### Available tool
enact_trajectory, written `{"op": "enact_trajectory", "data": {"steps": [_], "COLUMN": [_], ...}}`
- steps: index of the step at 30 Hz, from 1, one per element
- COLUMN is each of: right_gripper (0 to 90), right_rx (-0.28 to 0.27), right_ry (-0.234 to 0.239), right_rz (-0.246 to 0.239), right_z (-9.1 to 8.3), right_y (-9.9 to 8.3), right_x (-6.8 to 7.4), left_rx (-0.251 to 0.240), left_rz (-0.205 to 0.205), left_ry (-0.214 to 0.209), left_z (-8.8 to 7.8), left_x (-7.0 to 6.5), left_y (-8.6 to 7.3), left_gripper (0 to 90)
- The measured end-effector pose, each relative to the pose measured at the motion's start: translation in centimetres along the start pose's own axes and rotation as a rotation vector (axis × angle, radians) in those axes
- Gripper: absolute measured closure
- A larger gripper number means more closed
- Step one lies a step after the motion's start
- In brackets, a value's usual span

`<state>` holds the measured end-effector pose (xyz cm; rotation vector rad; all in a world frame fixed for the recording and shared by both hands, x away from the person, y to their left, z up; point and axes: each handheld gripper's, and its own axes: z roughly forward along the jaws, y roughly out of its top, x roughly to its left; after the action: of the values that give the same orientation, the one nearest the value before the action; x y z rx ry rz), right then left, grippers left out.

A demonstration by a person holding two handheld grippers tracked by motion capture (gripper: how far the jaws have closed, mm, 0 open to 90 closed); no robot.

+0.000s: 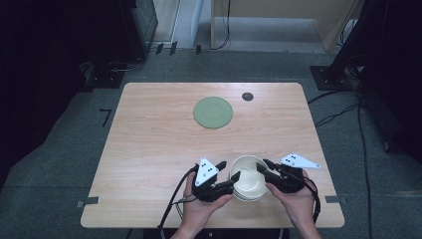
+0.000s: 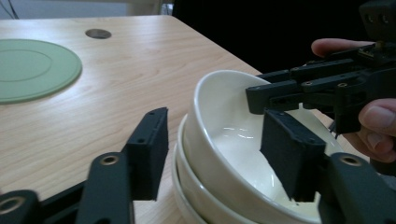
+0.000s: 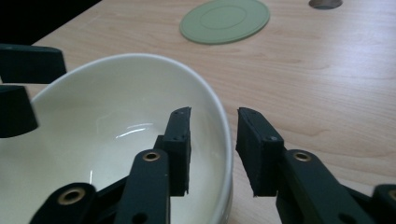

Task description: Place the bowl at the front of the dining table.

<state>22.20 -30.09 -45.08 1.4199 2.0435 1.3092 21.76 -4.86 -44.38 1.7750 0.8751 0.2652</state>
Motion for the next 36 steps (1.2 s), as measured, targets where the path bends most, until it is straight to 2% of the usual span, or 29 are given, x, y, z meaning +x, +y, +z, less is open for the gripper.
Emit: {"op": "enact_trajectory", "data": {"steps": [5,8,9,10,11,12,13,16,17,19,20,24,25,28,29,34,35,36], "right_gripper": [72.3,78.0,79.4,79.4,79.6,79.6,80.0,80.4,81.2,82.6,83.6,84.3,84.5,84.7,84.5,83.1,82.9,82.9], "right_rx": [0.02,0.018,0.006,0.006,-0.003,-0.003,-0.009,-0.008,-0.004,-0.01,-0.024,-0.02,-0.022,-0.028,-0.047,-0.065,-0.042,-0.042], "right_ry": [-0.005,-0.013,-0.007,-0.007,0.009,0.009,0.004,-0.004,-0.017,-0.015,0.004,0.006,0.009,0.012,0.018,0.036,0.024,0.024], "right_rz": [-0.004,-0.008,0.015,0.015,0.028,0.028,0.021,0.004,-0.029,-0.039,-0.032,-0.045,-0.05,-0.06,-0.065,-0.037,-0.028,-0.028], "right_z": [0.4,0.5,0.4,0.4,0.4,0.4,0.4,0.3,0.1,0.0,-0.2,-0.3,-0.3,-0.5,-0.6,-0.9,-0.8,-0.8], "right_y": [-0.2,-0.4,-0.5,-0.5,-0.5,-0.5,-0.6,-0.6,-0.5,-0.5,-0.5,-0.4,-0.4,-0.3,-0.1,0.5,0.8,0.8], "right_x": [0.1,-0.1,-0.3,-0.3,-0.5,-0.5,-0.4,-0.2,0.0,0.1,0.1,0.1,0.0,0.1,0.1,0.2,0.5,0.5], "left_rx": [0.072,0.08,0.083,0.085,0.089,0.093,0.098,0.099,0.097,0.088,0.082,0.062,0.045,0.026,0.015,-0.031,-0.034,-0.037], "left_rz": [0.028,0.045,0.05,0.053,0.056,0.065,0.084,0.114,0.116,0.124,0.123,0.143,0.166,0.182,0.187,0.199,0.21,0.214], "left_ry": [0.044,0.079,0.092,0.096,0.1,0.113,0.139,0.191,0.197,0.202,0.196,0.193,0.197,0.2,0.2,0.203,0.205,0.206], "left_z": [1.4,1.7,1.8,1.9,2.0,2.2,2.4,2.8,2.9,3.1,3.1,3.1,3.0,2.8,2.7,2.2,2.1,2.1], "left_x": [-0.5,-0.7,-0.7,-0.7,-0.7,-0.8,-1.0,-1.4,-1.4,-1.4,-1.3,-1.3,-1.4,-1.5,-1.6,-1.6,-1.6,-1.6], "left_y": [-0.2,-0.1,0.0,0.1,0.2,0.3,0.4,0.5,0.4,0.4,0.4,0.3,0.3,0.3,0.4,0.7,0.8,0.8], "left_gripper": [51.7,58.3,63.8,63.8,69.5,69.5,74.1,78.5,81.6,83.1,83.8,83.9,83.9,84.0,84.0,83.9,83.9,83.9]}}
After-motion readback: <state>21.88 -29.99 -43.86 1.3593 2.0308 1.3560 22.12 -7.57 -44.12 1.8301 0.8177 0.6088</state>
